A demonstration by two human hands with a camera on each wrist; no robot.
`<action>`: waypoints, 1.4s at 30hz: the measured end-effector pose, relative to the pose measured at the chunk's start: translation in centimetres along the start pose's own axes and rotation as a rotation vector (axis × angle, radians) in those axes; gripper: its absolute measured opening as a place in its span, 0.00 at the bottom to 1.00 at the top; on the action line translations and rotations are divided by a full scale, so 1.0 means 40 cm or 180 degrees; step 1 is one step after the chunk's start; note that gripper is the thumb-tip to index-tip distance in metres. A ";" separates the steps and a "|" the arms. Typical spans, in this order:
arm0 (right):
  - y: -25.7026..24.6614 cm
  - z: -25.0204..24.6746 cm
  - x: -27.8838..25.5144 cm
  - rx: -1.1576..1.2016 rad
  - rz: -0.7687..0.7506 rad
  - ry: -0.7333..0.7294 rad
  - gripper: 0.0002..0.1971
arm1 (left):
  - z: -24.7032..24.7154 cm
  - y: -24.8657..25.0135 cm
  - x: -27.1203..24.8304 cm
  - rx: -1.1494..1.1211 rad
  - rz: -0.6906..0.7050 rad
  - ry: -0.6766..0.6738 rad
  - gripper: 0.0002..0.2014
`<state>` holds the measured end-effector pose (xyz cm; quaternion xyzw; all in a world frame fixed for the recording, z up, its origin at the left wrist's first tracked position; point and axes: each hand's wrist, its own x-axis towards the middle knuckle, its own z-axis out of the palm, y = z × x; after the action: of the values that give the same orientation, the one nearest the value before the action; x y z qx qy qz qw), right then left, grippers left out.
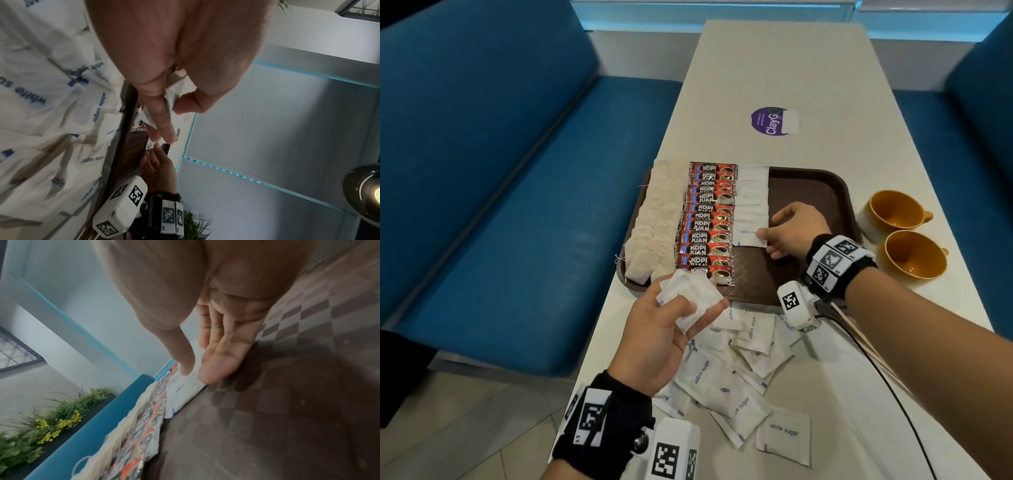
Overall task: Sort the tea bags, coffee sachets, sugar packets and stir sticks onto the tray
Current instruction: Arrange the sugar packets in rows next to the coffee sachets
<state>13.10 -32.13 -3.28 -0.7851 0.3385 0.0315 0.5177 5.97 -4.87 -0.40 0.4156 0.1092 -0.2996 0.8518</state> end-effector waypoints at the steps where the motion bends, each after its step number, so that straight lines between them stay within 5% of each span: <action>1: -0.003 -0.002 -0.005 0.0025 0.0004 0.0010 0.17 | 0.000 0.001 0.000 -0.0002 0.0004 -0.0011 0.22; 7: -0.048 -0.034 -0.100 0.0112 -0.0480 0.0024 0.09 | 0.010 0.004 -0.011 0.0020 0.0027 -0.0101 0.21; 14: -0.071 -0.070 -0.336 0.0176 -0.1221 -0.0578 0.05 | 0.044 0.002 -0.032 0.0282 0.0125 -0.0243 0.20; 26: 0.029 -0.055 -0.482 0.0822 -0.1152 -0.1033 0.07 | 0.085 -0.011 -0.083 0.1054 0.0041 -0.0411 0.29; 33: 0.076 -0.037 -0.502 0.1678 -0.0664 -0.0929 0.08 | 0.084 -0.012 -0.115 0.0820 0.0049 -0.0266 0.19; 37: 0.092 -0.040 -0.521 0.1605 -0.0590 -0.0783 0.05 | 0.074 -0.021 -0.132 0.0775 0.0050 -0.0184 0.15; 42: 0.109 -0.060 -0.556 0.1202 -0.0874 -0.0744 0.05 | 0.077 -0.048 -0.165 0.1002 -0.0123 -0.0311 0.27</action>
<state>-7.16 -24.04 3.27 -0.7042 0.1666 -0.0123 0.6901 -0.63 -5.40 3.18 0.5267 0.0274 -0.3492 0.7745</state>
